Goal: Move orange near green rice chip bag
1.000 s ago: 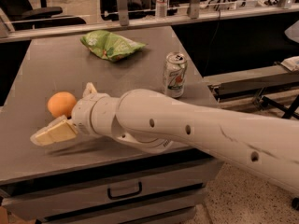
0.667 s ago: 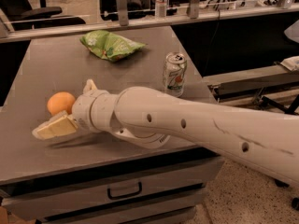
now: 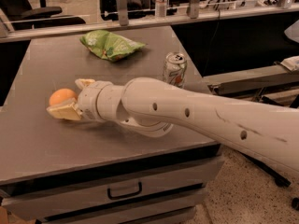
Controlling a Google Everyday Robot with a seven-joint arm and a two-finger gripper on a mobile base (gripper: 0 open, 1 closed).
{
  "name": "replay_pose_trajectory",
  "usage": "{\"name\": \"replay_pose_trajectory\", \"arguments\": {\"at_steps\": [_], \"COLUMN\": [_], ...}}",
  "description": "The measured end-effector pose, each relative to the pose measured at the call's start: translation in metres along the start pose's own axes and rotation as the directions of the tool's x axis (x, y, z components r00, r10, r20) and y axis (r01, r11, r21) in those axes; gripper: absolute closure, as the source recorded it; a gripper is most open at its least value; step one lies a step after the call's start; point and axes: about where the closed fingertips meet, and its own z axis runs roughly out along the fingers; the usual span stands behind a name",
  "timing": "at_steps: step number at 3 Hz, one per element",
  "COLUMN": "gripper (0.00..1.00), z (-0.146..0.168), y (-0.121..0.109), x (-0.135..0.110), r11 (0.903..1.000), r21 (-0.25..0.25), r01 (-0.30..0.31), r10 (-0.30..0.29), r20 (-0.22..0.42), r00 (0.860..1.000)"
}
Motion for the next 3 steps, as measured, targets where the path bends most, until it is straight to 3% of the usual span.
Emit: {"name": "replay_pose_trajectory", "arguments": {"at_steps": [1,2,3], "gripper": [0.59,0.81,1.00], "z": [0.001,0.001,0.002], "y": [-0.007,-0.023,-0.042], "x": [-0.006,-0.019,-0.029], "r11": [0.9993,0.9992,0.9967], "r21": [-0.027,-0.007,0.080], "r01": [0.028,0.040,0.017], "r10": [-0.027,-0.040,-0.021], "r20": [0.011,0.033,0.041], "r00": [1.000,0.999,0.999]}}
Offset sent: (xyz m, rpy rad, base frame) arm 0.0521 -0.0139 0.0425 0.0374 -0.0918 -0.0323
